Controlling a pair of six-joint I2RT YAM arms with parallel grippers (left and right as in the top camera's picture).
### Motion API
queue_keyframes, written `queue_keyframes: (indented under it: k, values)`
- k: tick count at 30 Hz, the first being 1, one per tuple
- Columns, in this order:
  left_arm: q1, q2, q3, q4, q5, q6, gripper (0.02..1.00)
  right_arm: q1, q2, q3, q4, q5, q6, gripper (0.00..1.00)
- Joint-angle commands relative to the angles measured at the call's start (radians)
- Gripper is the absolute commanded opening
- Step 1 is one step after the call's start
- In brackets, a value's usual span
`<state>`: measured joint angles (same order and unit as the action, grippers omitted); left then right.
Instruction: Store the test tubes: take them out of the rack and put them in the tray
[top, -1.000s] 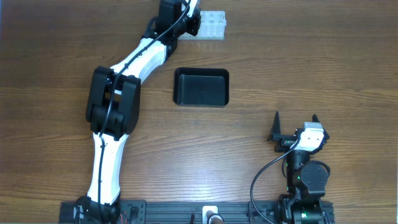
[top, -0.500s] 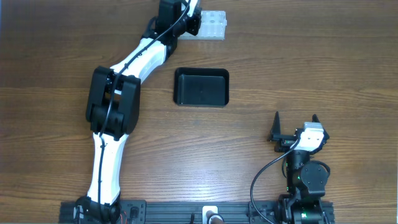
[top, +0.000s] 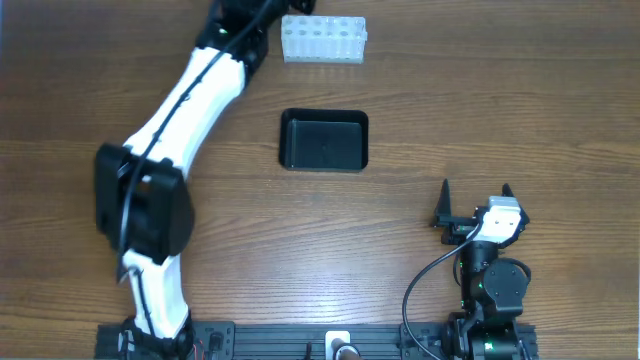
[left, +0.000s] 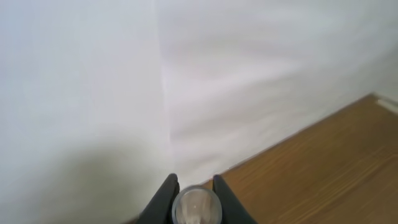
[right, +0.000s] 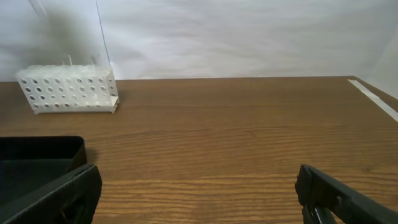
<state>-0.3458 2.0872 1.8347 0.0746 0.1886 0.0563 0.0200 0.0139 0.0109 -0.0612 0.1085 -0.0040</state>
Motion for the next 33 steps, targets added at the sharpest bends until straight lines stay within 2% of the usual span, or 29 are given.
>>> queue_keyframes:
  k: [1, 7, 12, 15, 18, 33]
  values:
    - [0.001, -0.153, 0.005, -0.158, 0.016, -0.040, 0.119, 0.003, -0.008, -0.006, -0.003, 0.012, -0.001, 0.993]
    - [-0.028, -0.210, 0.005, -0.530, -0.008, -0.128, 0.134, 0.003, -0.008, -0.006, -0.003, 0.012, -0.001, 0.991]
    - [-0.076, -0.172, 0.003, -0.800, -0.164, -0.308, 0.104, 0.003, -0.008, -0.006, -0.003, 0.012, -0.001, 0.991]
    - [-0.105, -0.135, 0.003, -0.887, -0.233, -0.385, 0.097, 0.003, -0.008, -0.006, -0.003, 0.012, -0.001, 0.991]
    - [-0.126, -0.095, 0.003, -0.919, -0.274, -0.409, 0.104, 0.003, -0.008, -0.006, -0.003, 0.012, -0.001, 0.993]
    - [-0.148, 0.069, 0.002, -0.925, -0.276, -0.409, 0.121, 0.003, -0.008, -0.006, -0.003, 0.012, -0.001, 0.993]
